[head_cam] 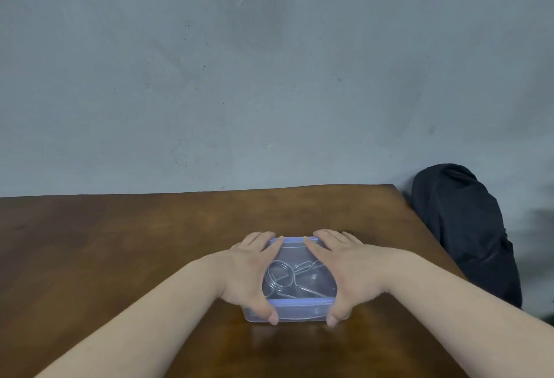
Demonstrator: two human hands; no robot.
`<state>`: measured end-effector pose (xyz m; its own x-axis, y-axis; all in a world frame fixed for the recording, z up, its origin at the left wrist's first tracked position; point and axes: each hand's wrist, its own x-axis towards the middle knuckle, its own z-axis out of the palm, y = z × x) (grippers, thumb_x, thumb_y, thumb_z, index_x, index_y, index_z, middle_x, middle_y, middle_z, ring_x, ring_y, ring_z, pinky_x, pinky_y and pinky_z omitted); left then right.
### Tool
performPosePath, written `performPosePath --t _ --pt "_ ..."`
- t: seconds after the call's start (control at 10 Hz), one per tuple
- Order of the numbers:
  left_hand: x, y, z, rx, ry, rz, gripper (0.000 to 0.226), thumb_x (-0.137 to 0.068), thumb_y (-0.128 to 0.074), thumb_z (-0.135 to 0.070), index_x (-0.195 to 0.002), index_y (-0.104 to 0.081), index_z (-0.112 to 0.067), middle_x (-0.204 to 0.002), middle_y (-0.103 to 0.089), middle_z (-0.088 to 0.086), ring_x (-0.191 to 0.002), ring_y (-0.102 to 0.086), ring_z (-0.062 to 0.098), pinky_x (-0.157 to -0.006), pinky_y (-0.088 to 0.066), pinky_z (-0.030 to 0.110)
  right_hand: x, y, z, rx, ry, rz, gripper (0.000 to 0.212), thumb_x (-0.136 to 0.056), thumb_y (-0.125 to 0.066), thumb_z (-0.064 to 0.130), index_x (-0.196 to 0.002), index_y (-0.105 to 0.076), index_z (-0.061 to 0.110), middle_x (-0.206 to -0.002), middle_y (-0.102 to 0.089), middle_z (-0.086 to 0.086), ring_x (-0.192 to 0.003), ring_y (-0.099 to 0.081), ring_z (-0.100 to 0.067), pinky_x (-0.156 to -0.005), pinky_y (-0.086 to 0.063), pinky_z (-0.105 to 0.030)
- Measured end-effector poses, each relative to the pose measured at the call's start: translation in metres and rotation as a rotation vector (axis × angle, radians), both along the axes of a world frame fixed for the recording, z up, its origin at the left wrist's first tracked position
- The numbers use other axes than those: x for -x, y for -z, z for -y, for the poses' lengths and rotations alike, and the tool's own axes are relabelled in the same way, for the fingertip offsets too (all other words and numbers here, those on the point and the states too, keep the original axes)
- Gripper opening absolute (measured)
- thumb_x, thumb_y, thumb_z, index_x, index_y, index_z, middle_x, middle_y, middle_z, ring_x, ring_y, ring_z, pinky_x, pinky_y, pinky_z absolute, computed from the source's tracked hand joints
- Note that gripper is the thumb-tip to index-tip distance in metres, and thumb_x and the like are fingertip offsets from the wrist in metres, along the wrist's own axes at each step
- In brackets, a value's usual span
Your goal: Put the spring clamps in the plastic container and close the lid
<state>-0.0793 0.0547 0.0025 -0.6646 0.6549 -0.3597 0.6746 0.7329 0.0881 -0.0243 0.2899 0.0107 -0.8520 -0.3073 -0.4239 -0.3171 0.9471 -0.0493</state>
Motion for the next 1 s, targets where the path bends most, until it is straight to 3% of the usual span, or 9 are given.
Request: performPosePath --t 0.1,0.2,0.5,0.7,0.8,0.9,1.0 --pt "-0.005 -0.001 -0.002 -0.013 0.008 -0.031 0.13 -0.06 -0.072 -0.067 -0.154 0.009 -0.025 -0.161 -0.001 0.0 -0.147 0.002 0.021 -0.118 -0.025 0.044 -0.002 0.0 0.009 -0.003 0.01 -0.033 0.129 -0.072 -0.076 0.055 -0.162 0.014 0.03 -0.173 0.013 -0.007 -0.158 0.014 -0.027 -0.125 -0.009 -0.043" --pt "-0.003 0.003 -0.002 -0.037 -0.003 -0.053 0.128 -0.059 -0.07 -0.067 -0.153 0.006 -0.028 -0.16 -0.004 0.001 -0.146 -0.001 0.023 -0.116 -0.03 0.045 -0.003 0.002 0.009 0.019 0.02 -0.068 0.126 -0.071 -0.075 0.048 -0.163 0.01 0.03 -0.173 0.01 -0.008 -0.158 0.012 -0.028 -0.125 -0.011 -0.043" --pt "-0.012 0.013 0.001 -0.225 -0.066 -0.035 0.129 -0.059 -0.072 -0.056 -0.153 0.011 -0.029 -0.164 0.01 -0.011 -0.148 0.014 0.008 -0.119 -0.028 0.04 -0.003 0.013 0.007 0.125 0.057 -0.097 0.122 -0.072 -0.077 0.054 -0.162 0.002 0.035 -0.173 0.006 0.001 -0.158 0.008 -0.025 -0.124 -0.022 -0.044" --pt "-0.022 0.015 0.009 -0.353 -0.13 0.029 0.129 -0.062 -0.078 -0.055 -0.152 0.013 -0.037 -0.16 0.023 -0.021 -0.148 0.016 0.004 -0.119 -0.026 0.04 -0.006 0.016 0.005 0.119 0.042 -0.122 0.121 -0.073 -0.074 0.058 -0.163 0.004 0.033 -0.173 0.012 0.004 -0.157 0.016 -0.021 -0.126 -0.014 -0.044" --pt "-0.023 0.017 0.012 -0.326 -0.136 0.051 0.128 -0.063 -0.075 -0.063 -0.152 0.013 -0.038 -0.16 0.026 -0.017 -0.145 0.026 0.006 -0.123 -0.011 0.045 -0.01 0.015 0.006 0.12 0.017 -0.104 0.128 -0.072 -0.075 0.066 -0.163 0.009 0.032 -0.172 0.023 0.004 -0.155 0.028 -0.016 -0.129 -0.001 -0.048" --pt "-0.019 0.015 0.019 -0.374 -0.145 0.107 0.109 -0.075 -0.061 -0.071 -0.154 0.005 -0.036 -0.163 0.018 -0.01 -0.145 0.025 0.007 -0.123 0.002 0.047 -0.016 0.011 0.002 0.18 0.04 -0.057 0.133 -0.069 -0.076 0.073 -0.162 0.011 0.035 -0.17 0.027 0.009 -0.152 0.032 -0.013 -0.127 0.005 -0.054" --pt "-0.013 0.001 0.029 -0.539 -0.22 0.204 0.083 -0.087 -0.05 -0.069 -0.154 -0.014 -0.034 -0.164 -0.004 -0.009 -0.15 0.005 0.01 -0.121 -0.007 0.039 -0.02 -0.01 -0.009 0.333 0.126 -0.082 0.108 -0.084 -0.063 0.074 -0.165 -0.003 0.034 -0.174 0.009 0.006 -0.157 0.016 -0.012 -0.129 -0.001 -0.045"
